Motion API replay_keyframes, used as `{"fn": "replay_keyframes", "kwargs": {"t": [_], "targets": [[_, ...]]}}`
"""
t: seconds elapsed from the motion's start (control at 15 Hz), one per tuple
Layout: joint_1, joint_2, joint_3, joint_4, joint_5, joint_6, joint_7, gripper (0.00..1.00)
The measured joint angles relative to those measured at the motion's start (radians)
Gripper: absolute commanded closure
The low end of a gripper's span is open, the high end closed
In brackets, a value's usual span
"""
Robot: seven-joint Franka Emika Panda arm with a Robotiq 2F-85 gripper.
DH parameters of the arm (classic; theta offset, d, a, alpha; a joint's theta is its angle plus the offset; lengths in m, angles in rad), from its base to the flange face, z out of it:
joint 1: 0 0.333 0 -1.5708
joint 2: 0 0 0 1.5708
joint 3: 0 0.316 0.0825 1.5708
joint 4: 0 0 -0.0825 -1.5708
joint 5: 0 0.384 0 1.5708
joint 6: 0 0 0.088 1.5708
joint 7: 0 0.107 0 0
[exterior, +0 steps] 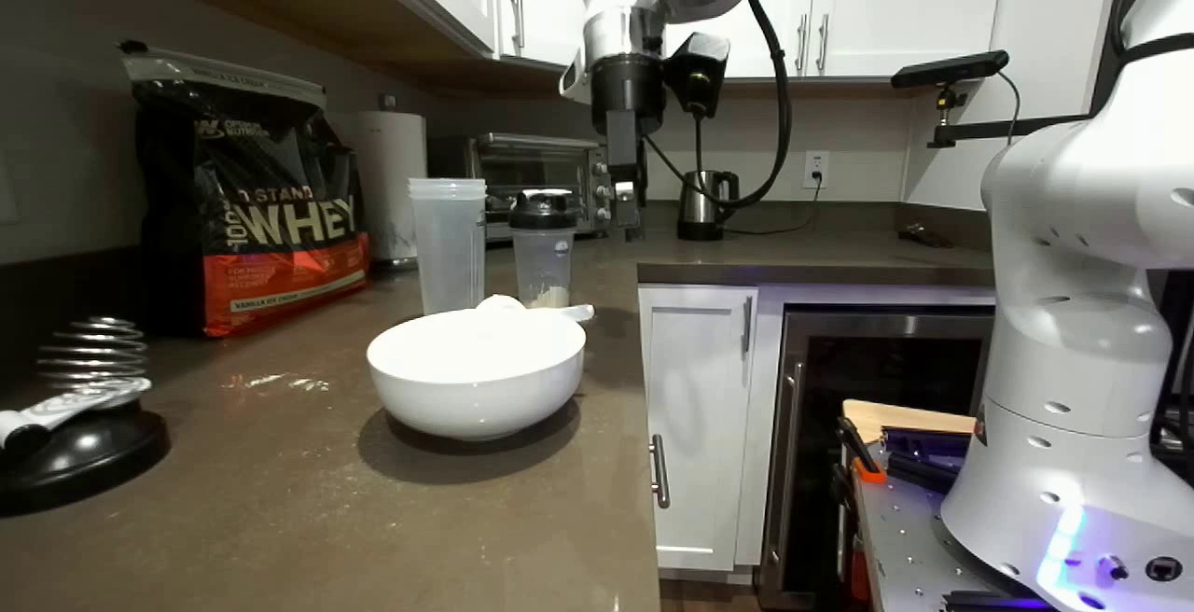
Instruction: Get one scoop of the contents in the white bowl and put in the open clear cup
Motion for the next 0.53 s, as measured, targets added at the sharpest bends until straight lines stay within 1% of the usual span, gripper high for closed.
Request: {"fn": "replay_keyframes", "kwargs": {"t": [0.27, 0.53], "targets": [[0.028, 0.076, 0.014, 0.032, 0.074, -0.001, -0.081, 0.0], [0.03, 0.146, 0.035, 0.071, 0.122, -0.017, -0.137, 0.0]]}}
